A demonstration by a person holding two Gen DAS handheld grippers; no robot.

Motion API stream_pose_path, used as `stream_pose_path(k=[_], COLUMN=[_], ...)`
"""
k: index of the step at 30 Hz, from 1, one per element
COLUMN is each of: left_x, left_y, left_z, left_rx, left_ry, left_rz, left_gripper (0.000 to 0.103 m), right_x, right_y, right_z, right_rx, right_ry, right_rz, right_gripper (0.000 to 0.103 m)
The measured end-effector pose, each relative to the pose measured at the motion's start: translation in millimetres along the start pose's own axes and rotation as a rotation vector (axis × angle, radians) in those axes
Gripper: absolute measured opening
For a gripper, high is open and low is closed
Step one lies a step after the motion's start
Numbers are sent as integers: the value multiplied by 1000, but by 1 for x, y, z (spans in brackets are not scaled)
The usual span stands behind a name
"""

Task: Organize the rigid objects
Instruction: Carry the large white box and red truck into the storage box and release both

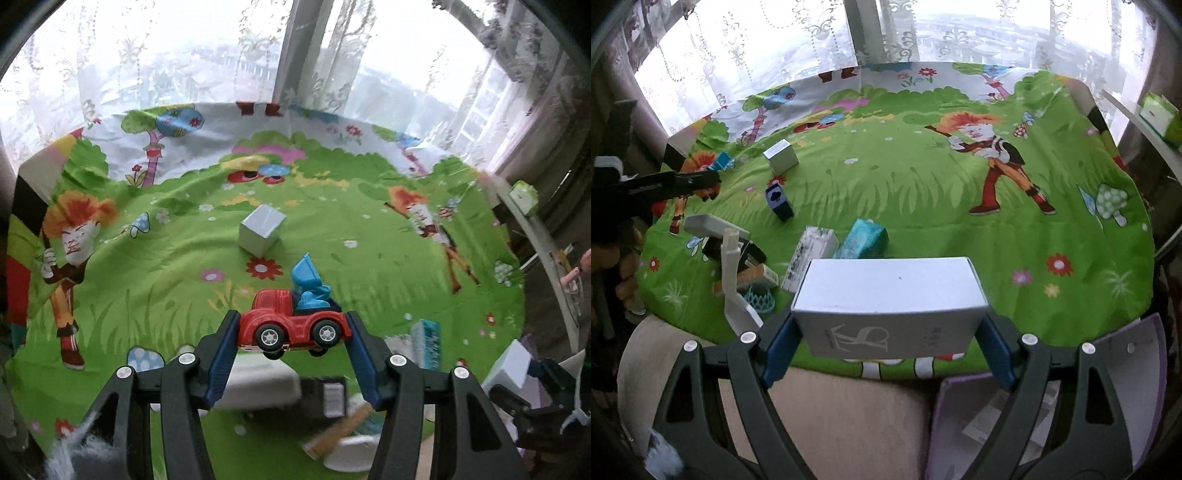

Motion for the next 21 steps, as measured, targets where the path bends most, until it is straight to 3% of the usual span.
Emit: stream_pose_path(k=[9,21], left_x=[-45,-33], left_y=[-54,-151], left_z=[46,125], left_rx=[49,151], left_ry=[-122,-264], left_rz=[33,-139], left_gripper=[57,57], right_x=[-27,-67], right_y=[-34,-95], right_z=[12,39], right_rx=[47,118], right_ry=[-43,-168], right_rz=[11,5], right_gripper=[87,87])
Point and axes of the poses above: each gripper's, at about its wrist camera, not at the fingertips, and x roughly the way its jaws point, z to its right, y to its top, the point moved 1 cm from there along x, roughly the way its jaws point, and after that the axes turned 14 degrees about -x, right-handed, at the moved point
